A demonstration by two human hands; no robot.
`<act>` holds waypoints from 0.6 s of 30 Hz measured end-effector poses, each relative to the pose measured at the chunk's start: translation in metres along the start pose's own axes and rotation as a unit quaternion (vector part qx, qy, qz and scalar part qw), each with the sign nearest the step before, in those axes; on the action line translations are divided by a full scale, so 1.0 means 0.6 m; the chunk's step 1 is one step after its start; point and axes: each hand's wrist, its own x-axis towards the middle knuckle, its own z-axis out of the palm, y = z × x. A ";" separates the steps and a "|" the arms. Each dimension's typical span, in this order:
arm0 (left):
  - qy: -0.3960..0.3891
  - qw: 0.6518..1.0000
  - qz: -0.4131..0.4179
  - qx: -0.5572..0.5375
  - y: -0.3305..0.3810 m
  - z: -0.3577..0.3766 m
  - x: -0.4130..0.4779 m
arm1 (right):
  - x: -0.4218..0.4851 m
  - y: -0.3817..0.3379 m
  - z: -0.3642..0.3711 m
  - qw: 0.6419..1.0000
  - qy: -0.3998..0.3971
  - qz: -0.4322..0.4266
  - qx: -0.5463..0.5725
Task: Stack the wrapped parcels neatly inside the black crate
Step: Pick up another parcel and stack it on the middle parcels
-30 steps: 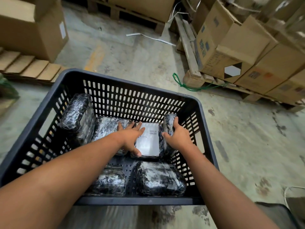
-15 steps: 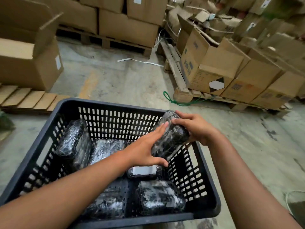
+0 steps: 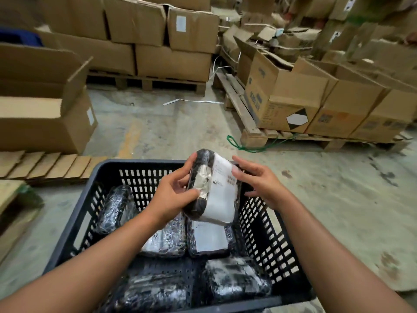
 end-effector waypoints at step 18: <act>-0.170 0.827 -0.286 0.453 -0.158 -0.045 -0.021 | 0.062 0.098 0.049 0.944 -0.141 0.095 -0.284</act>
